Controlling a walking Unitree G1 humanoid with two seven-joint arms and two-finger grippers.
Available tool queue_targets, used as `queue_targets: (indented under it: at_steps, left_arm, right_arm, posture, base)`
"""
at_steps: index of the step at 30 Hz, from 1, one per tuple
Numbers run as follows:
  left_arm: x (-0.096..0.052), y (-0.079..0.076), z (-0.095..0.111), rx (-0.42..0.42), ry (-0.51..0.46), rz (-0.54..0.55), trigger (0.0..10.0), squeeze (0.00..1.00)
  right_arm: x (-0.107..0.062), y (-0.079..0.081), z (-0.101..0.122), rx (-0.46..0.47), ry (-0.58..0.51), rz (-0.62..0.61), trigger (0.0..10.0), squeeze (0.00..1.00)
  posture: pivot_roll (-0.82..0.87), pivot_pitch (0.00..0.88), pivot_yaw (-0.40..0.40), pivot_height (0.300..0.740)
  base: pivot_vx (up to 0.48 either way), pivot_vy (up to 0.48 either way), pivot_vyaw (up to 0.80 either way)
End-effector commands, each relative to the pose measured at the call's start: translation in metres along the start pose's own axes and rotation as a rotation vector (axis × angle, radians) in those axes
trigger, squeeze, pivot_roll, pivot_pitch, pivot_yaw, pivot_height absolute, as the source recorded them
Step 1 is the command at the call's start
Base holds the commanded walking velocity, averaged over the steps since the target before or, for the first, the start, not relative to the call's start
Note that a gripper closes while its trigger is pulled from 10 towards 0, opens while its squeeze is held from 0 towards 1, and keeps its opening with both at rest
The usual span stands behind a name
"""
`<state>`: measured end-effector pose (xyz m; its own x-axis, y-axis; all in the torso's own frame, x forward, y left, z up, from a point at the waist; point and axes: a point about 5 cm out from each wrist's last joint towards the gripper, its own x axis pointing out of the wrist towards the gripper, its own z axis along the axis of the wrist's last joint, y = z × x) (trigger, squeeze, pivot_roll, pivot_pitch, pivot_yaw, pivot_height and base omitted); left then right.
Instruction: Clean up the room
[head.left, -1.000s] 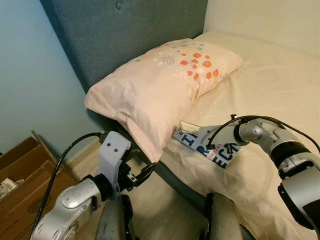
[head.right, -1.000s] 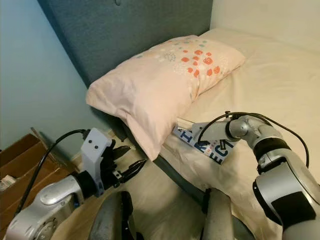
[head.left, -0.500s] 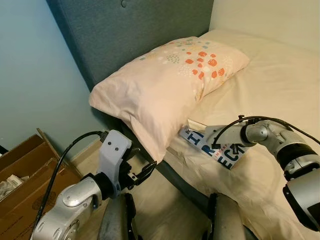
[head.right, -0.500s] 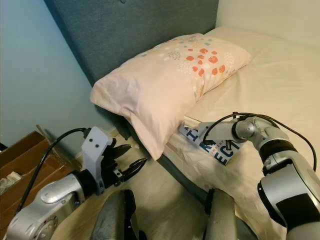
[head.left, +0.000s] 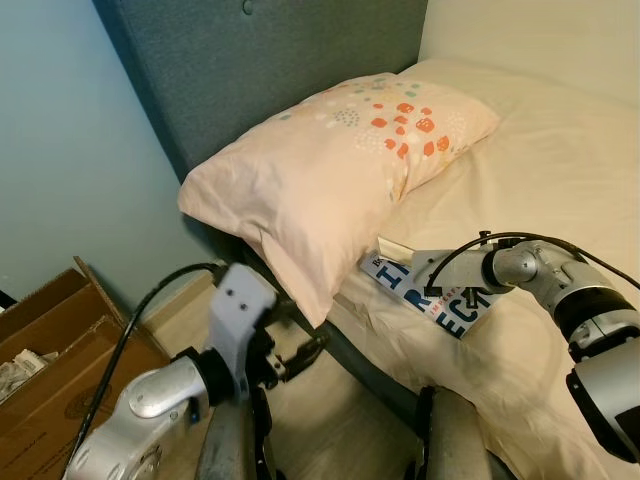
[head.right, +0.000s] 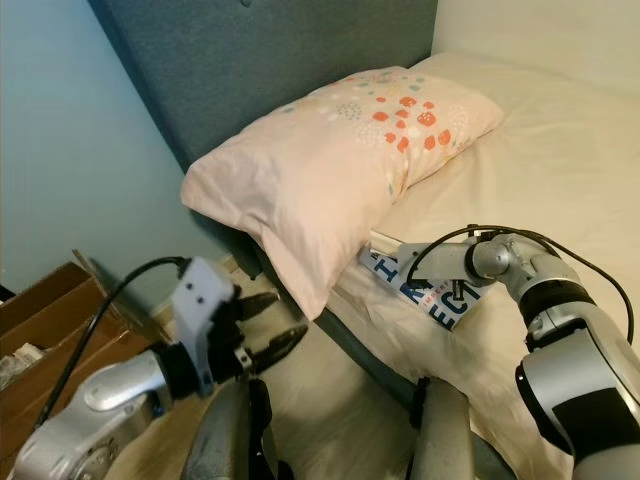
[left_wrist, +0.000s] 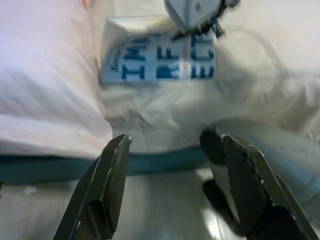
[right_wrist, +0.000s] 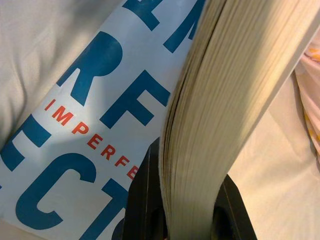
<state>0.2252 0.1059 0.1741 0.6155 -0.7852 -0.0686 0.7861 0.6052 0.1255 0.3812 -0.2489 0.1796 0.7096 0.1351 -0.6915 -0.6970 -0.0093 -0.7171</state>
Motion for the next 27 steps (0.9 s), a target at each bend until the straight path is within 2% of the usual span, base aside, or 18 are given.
queue_targets:
  at_steps: [1,6,12,17,18,19,20,21,22,23,25,26,27]
  left_arm:
    - [-0.002,-0.004,-0.004,0.029,0.027,-0.024,10.0,0.0]
    - [-0.003,-0.004,-0.008,0.047,0.047,-0.034,10.0,0.0]
    - [-0.003,-0.005,-0.009,0.055,0.05,-0.042,10.0,0.0]
    - [-0.002,-0.006,-0.01,0.068,0.052,-0.047,10.0,0.0]
    - [-0.002,-0.006,-0.01,0.069,0.051,-0.046,10.0,0.0]
    - [-0.002,-0.006,-0.01,0.069,0.051,-0.046,10.0,0.0]
    - [-0.002,-0.006,-0.01,0.068,0.051,-0.046,10.0,0.0]
    - [-0.002,-0.006,-0.01,0.068,0.051,-0.045,10.0,0.0]
    - [-0.002,-0.006,-0.01,0.069,0.05,-0.045,10.0,0.0]
    - [-0.002,-0.006,-0.01,0.068,0.05,-0.044,10.0,0.0]
    - [-0.002,-0.007,-0.011,0.068,0.05,-0.044,10.0,0.0]
    - [-0.001,-0.007,-0.011,0.067,0.049,-0.044,10.0,0.0]
    - [-0.001,-0.008,-0.011,0.066,0.047,-0.043,10.0,0.0]
  right_arm:
    - [0.0,0.037,-0.037,0.029,0.176,0.155,10.0,0.0]
    - [0.001,0.037,-0.036,0.042,0.171,0.151,10.0,0.0]
    - [0.001,0.035,-0.035,-0.002,0.168,0.134,10.0,0.0]
    - [0.003,0.03,-0.027,0.015,0.137,0.121,10.0,0.02]
    - [0.003,0.03,-0.027,0.015,0.138,0.125,10.0,0.11]
    - [0.003,0.03,-0.027,0.015,0.138,0.125,10.0,0.11]
    - [0.003,0.03,-0.027,0.015,0.139,0.128,10.0,0.31]
    - [0.003,0.03,-0.027,0.014,0.141,0.129,10.0,0.58]
    - [0.003,0.03,-0.027,0.013,0.143,0.13,10.0,0.58]
    - [0.003,0.031,-0.028,0.005,0.149,0.129,10.0,0.74]
    - [0.003,0.031,-0.029,-0.007,0.156,0.125,10.0,0.71]
    - [0.002,0.031,-0.03,-0.011,0.162,0.123,10.0,0.6]
    - [0.002,0.03,-0.031,-0.018,0.169,0.116,10.0,0.0]
  posture:
    - [0.15,0.327,0.081,0.531]
    - [0.15,0.328,0.081,0.531]
    - [0.15,0.328,0.079,0.531]
    - [0.15,0.328,0.079,0.531]
    - [0.15,0.328,0.079,0.531]
    - [0.15,0.328,0.079,0.531]
    - [0.15,0.328,0.079,0.531]
    - [0.15,0.328,0.079,0.531]
    - [0.15,0.328,0.079,0.531]
    - [0.14,0.33,0.074,0.531]
    - [0.14,0.33,0.074,0.531]
    - [0.14,0.33,0.074,0.531]
    - [0.14,0.33,0.074,0.531]
  base:
    - [0.0,0.0,0.0]
    - [0.0,0.0,0.0]
    - [0.0,0.0,0.0]
    - [0.0,0.0,0.0]
    - [0.0,0.0,0.0]
    - [0.0,0.0,0.0]
    - [0.0,0.0,0.0]
    - [0.0,0.0,0.0]
    - [0.0,0.0,0.0]
    - [0.0,0.0,0.0]
    - [0.0,0.0,0.0]
    - [0.0,0.0,0.0]
    - [0.0,0.0,0.0]
